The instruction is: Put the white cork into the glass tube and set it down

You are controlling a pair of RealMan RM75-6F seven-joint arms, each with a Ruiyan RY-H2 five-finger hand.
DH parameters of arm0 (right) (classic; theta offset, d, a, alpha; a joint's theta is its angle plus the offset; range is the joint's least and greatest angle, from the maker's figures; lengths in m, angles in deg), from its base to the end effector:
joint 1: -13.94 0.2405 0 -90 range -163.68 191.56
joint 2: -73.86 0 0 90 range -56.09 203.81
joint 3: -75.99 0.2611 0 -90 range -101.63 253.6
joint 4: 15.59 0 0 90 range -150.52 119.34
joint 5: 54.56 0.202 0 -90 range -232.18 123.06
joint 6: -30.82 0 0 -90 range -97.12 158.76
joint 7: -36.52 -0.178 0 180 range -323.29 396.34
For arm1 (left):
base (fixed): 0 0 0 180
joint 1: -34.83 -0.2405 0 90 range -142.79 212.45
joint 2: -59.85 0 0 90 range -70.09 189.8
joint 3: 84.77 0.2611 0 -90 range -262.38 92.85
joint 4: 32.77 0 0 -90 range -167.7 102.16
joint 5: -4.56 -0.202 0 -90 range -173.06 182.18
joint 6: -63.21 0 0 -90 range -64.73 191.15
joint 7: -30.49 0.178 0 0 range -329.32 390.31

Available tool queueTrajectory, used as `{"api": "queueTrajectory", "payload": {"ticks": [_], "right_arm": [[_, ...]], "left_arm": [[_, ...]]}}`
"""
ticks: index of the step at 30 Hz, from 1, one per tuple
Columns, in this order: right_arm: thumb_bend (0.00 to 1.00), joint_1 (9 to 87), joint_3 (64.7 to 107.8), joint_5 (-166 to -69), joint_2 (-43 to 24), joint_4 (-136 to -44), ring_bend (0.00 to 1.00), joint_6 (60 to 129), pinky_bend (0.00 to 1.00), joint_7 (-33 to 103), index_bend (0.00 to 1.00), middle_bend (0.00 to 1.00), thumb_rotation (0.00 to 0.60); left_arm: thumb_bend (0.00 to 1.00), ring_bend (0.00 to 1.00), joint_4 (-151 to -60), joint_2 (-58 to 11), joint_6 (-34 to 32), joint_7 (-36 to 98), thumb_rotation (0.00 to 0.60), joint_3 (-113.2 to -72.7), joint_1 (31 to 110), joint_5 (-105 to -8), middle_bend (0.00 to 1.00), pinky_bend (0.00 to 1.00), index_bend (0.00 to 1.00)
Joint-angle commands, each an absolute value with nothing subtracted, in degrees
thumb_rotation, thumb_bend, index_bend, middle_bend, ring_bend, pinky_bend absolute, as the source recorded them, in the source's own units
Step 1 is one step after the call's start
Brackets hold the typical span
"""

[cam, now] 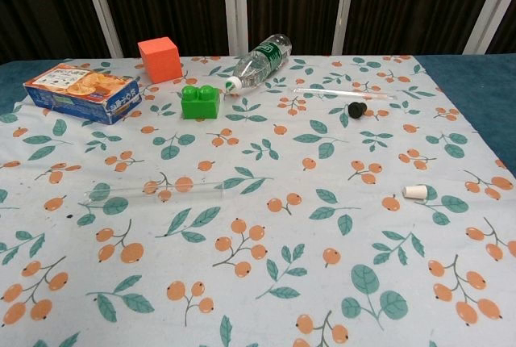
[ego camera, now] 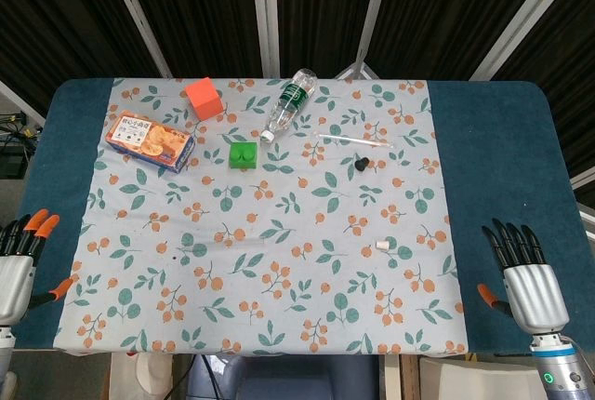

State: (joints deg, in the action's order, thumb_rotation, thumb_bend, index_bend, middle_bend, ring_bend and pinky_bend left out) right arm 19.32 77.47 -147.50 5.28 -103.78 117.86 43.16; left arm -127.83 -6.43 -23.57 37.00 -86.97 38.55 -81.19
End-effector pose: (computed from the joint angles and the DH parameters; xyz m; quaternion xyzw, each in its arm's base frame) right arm -0.2977 -0.2118 0.1425 0.6476 -0.3201 0.3842 0.5749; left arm -0.3039 0.2054 0.1553 -0.5931 -0.3814 -0.3788 0.5994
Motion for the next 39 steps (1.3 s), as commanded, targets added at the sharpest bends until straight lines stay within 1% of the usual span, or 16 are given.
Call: {"api": "queueTrajectory", "payload": {"ticks": [1,11,21,26,31,35,37,39], "right_arm": [[0.25,19.32,77.44,-147.38,5.39,-103.87,0.0,117.71,0.0,43.39,0.0,0.0,0.6],[0.25,19.01,77.39,-147.28,5.74,-103.98,0.0,118.1,0.0,43.2,0.0,0.0,0.6],[0.25,19.09,77.18,-147.2,5.62,-103.88,0.0,117.58,0.0,42.86,0.0,0.0,0.6],[0.25,19.09,77.07,-147.24,5.74,-103.98,0.0,117.48,0.0,42.3,0.0,0.0,0.6],[0.25,19.15,76.71,-147.39,5.83,-104.1,0.0,117.01,0.0,42.18,0.0,0.0,0.6],[0.25,19.25,76.74,-147.25,6.01,-104.29,0.0,116.76,0.0,41.88,0.0,0.0,0.6],[0.25,19.38,76.73,-147.05,6.25,-104.52,0.0,116.35,0.0,41.79,0.0,0.0,0.6],[0.25,19.44,76.8,-146.94,6.36,-104.67,0.0,116.26,0.0,41.79,0.0,0.0,0.6]], "left_arm": [[0.07,0.0,-127.85,-6.44,-23.47,37.05,0.6,-86.97,38.59,-81.16,0.02,0.0,0.06],[0.07,0.0,-127.94,-6.68,-22.98,37.61,0.6,-86.91,38.85,-81.1,0.02,0.0,0.06],[0.07,0.0,-129.31,-6.95,-20.9,39.8,0.6,-87.07,40.12,-80.6,0.03,0.0,0.06],[0.06,0.0,-131.61,-7.74,-19.36,43.38,0.6,-87.52,41.78,-81.06,0.06,0.0,0.1],[0.08,0.0,-135.37,-10.13,-14.79,48.74,0.6,-89.98,45.2,-76.64,0.15,0.0,0.17],[0.15,0.0,-136.91,-13.42,-11.63,54.49,0.6,-93.0,48.63,-71.11,0.21,0.0,0.23],[0.19,0.0,-135.94,-17.01,-9.46,59.03,0.6,-94.83,51.62,-67.63,0.23,0.0,0.24],[0.2,0.0,-134.95,-19.44,-9.08,61.99,0.6,-95.65,53.0,-65.35,0.25,0.0,0.24]]}}
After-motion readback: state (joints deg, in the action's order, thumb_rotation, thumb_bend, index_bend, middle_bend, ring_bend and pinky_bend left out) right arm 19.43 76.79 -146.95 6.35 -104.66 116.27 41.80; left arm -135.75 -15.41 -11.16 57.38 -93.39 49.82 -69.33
